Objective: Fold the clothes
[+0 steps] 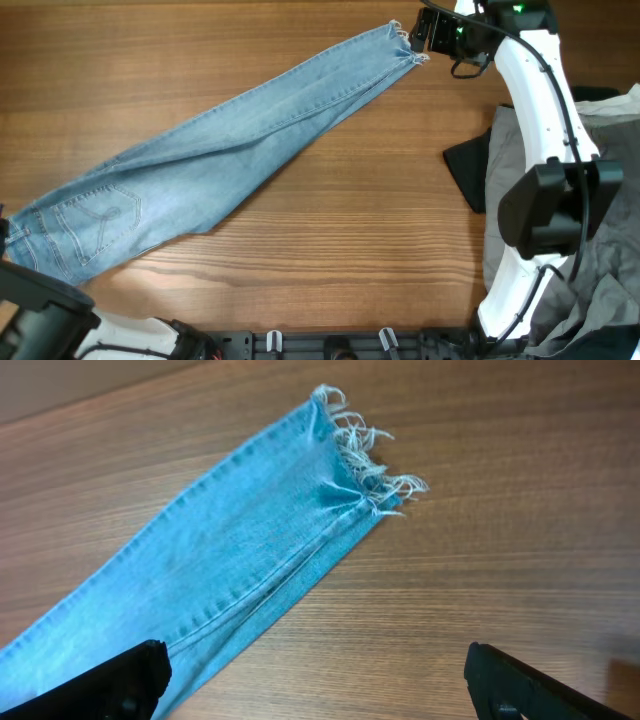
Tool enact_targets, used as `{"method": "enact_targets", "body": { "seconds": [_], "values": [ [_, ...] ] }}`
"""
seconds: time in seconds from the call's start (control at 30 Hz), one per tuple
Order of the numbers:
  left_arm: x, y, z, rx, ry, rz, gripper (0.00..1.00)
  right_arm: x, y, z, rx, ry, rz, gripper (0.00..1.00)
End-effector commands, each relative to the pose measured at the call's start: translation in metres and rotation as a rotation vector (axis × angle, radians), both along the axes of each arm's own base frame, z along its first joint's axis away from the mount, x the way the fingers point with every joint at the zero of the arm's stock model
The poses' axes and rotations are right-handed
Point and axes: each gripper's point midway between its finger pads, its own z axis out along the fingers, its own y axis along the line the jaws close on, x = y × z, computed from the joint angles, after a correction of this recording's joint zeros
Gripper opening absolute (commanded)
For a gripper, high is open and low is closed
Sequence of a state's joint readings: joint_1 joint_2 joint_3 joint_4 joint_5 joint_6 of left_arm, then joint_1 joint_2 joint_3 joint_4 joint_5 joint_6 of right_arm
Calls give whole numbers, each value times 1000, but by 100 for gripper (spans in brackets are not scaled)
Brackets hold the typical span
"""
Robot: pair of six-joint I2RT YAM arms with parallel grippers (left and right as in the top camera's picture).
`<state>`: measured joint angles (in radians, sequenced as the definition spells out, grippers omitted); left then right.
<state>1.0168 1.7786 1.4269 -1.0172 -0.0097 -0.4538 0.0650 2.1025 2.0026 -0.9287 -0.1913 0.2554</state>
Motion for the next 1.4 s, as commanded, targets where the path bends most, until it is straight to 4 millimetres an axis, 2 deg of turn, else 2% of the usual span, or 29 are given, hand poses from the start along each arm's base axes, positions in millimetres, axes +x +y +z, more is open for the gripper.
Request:
{"method": "enact_targets", "body": {
  "seconds": [0.0, 0.07, 0.13, 0.17, 0.23, 0.27, 0.33, 0.4, 0.43, 0.47, 0.57, 0.7, 0.73, 0.8, 0.87, 0.9, 0.93, 0.97, 1.03, 1.07, 1.13, 1.17, 1.2, 1.23, 1.27, 1.33, 1.37],
  "values": [
    [19, -30, 13, -96, -114, -52, 4, 0, 7, -44, 42, 108, -37, 96],
    [31, -53, 2, -142, -102, -138, 4, -7, 12, -59, 60, 165, -23, 94],
    [58, -86, -8, -179, -143, -351, 4, -15, 13, -63, 63, 200, -19, 93],
    [65, -95, -11, -183, -143, -403, 4, -16, 13, -62, 67, 206, -19, 94],
    [85, -124, -21, -180, -131, -560, 4, -20, 17, -54, 98, 205, -5, 96],
    [100, -149, -29, -175, -126, -674, 4, -22, 16, -48, 105, 204, -7, 97],
    [122, -186, -43, -149, -115, -843, 4, -28, 15, -35, 104, 197, -7, 98],
    [131, -214, -58, -116, -72, -938, 4, -31, 15, -24, 95, 176, 15, 100],
    [130, -228, -69, -98, -27, -948, 4, -33, 14, -19, 90, 171, 14, 100],
    [126, -233, -76, -84, 15, -929, 4, -34, 13, -16, 88, 169, 13, 100],
    [97, -231, -101, -38, 172, -739, 4, -37, 13, -15, 89, 176, 9, 100],
    [55, -226, -130, -110, 265, -550, 5, -35, 13, -15, 89, 168, 10, 100],
    [44, -216, -136, -106, 290, -508, 5, -35, 12, -15, 84, 167, 7, 100],
    [29, -190, -137, -50, 345, -448, 6, -34, 9, -16, 66, 168, -2, 100],
    [10, -145, -130, 49, 404, -333, 8, -36, 8, -17, 62, 174, -3, 100],
    [3, -126, -127, 61, 401, -273, 4, -36, 9, -17, 62, 176, -1, 100],
    [1, -110, -125, 63, 371, -227, 4, -36, 11, -17, 61, 174, 3, 100],
    [8, -98, -125, 47, 301, -233, 4, -36, 13, -16, 62, 171, 5, 100],
    [34, -88, -126, 13, 136, -348, 5, -34, 18, -16, 62, 160, 16, 97],
    [40, -86, -125, 12, 102, -377, 5, -32, 22, -16, 62, 152, 24, 91],
    [45, -84, -123, 26, 90, -380, 7, -26, 35, -20, 62, 132, 50, 67],
    [47, -86, -123, 27, 89, -390, 8, -23, 43, -24, 65, 128, 65, 46],
    [50, -89, -123, 28, 90, -403, 9, -20, 52, -30, 64, 124, 82, 36],
    [52, -91, -123, 29, 91, -423, 10, -18, 60, -38, 63, 127, 97, 34],
    [55, -95, -123, 30, 93, -443, 11, -17, 68, -46, 61, 133, 111, 47],
    [59, -101, -123, 27, 95, -466, 12, -17, 84, -71, 61, 169, 125, 53],
    [61, -104, -123, 26, 95, -475, 12, -17, 88, -85, 63, 196, 112, 62]
  ]
}}
